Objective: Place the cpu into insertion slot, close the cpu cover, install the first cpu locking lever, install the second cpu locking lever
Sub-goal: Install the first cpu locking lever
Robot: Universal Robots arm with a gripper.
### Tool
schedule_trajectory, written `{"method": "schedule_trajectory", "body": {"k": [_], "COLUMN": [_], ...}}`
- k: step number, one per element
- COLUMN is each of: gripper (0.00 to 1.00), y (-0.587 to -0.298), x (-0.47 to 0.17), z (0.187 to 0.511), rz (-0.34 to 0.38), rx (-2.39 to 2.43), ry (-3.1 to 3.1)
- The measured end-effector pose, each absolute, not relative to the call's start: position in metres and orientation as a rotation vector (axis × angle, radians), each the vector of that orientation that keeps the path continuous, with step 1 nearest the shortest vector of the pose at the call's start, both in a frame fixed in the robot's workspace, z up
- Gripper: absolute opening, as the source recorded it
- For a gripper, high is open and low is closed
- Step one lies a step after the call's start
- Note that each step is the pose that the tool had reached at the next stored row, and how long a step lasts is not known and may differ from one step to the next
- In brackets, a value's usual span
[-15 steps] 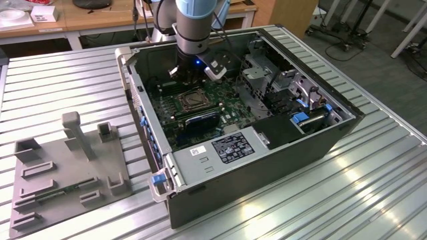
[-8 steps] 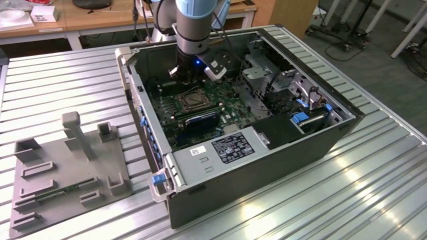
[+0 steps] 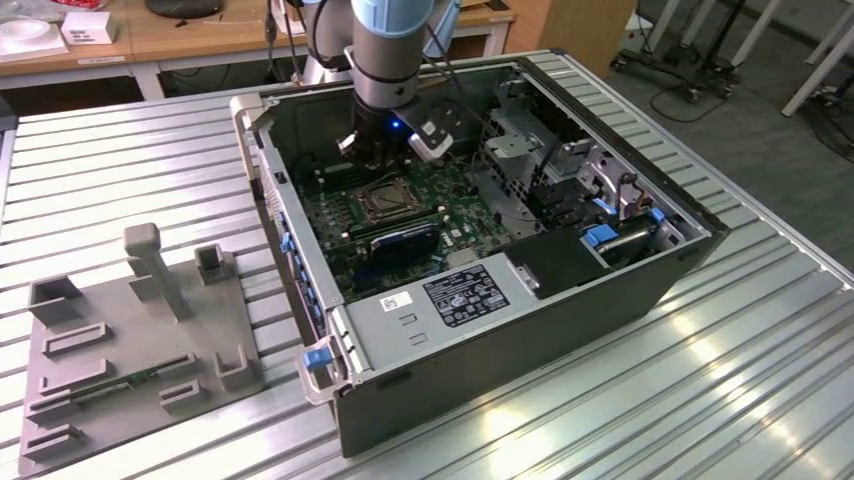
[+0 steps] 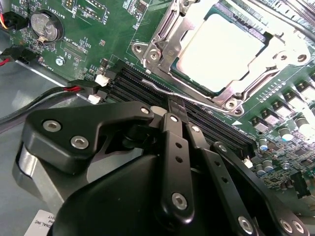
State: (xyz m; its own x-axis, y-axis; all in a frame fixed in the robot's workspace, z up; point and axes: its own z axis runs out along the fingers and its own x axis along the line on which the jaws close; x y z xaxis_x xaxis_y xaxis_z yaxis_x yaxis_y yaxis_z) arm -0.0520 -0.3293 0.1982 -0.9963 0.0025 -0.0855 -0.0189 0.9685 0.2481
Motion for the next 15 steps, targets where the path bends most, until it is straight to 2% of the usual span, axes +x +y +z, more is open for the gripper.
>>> {"method": "schedule_trajectory", "body": {"k": [15], "gripper": [0.11], "y": [-0.329], "x": [-0.052], "z": [0.214], "rz": [0.386], "rx": [-0.014], "ry": [3.026]}}
